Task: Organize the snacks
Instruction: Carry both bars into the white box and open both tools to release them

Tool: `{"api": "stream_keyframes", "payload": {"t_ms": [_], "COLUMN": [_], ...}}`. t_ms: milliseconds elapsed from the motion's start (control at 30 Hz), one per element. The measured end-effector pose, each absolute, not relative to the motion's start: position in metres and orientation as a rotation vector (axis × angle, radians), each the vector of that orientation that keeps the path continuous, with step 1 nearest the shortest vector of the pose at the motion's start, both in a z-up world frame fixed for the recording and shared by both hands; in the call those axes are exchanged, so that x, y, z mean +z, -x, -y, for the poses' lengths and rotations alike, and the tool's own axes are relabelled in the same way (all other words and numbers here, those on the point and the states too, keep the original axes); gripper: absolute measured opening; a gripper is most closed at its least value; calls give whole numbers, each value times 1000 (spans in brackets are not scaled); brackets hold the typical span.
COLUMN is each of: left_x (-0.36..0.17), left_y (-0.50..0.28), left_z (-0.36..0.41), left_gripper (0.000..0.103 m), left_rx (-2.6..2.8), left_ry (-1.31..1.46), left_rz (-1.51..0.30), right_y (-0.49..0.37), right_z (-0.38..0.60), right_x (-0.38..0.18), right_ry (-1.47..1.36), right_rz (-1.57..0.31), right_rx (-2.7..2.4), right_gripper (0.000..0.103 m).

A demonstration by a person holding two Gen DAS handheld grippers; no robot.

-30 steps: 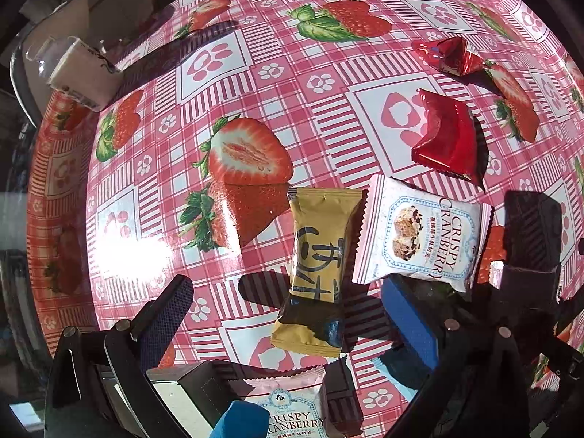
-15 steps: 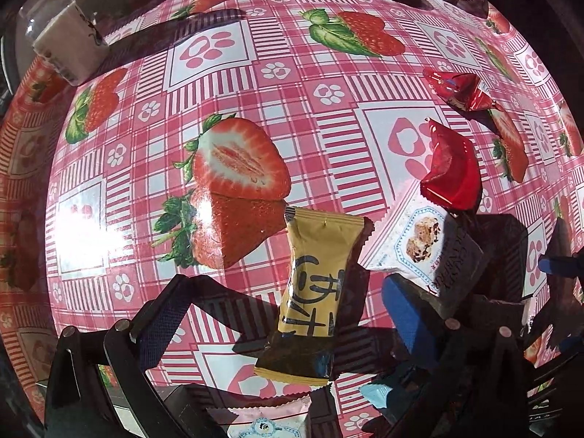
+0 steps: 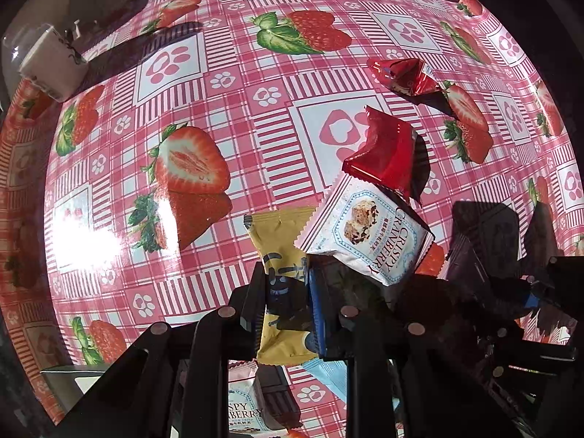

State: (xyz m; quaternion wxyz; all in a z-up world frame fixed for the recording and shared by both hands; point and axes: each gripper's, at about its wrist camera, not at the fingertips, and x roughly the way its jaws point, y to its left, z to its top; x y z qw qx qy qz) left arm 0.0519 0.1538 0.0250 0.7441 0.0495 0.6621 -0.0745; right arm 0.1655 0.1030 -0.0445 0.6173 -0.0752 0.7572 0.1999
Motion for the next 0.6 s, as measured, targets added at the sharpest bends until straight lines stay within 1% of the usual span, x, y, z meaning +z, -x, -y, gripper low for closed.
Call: {"api": "stream_keyframes", "payload": {"t_ms": [167, 300, 400, 500, 600], "left_x": [64, 83, 95, 104, 114], "left_y": [-25, 6, 31, 58, 84], "left_z": [-151, -162, -168, -177, -192], "left_gripper": [24, 24, 24, 24, 24], "left_rx": [-175, -184, -188, -178, -152], "left_ry": [-32, 5, 29, 29, 43], "left_rz": [-1380, -1339, -1336, -1332, -1327], "right_y": [-145, -127, -124, -114, -94], "right_z": [-63, -37, -35, -51, -92], "right_x": [-32, -19, 6, 7, 20], "right_ry": [-127, -253, -285, -275, -262], "right_rz": [-1771, -1786, -1788, -1795, -1799], "right_rx": [456, 417, 412, 410, 417], "right_gripper": [25, 25, 25, 25, 25]}}
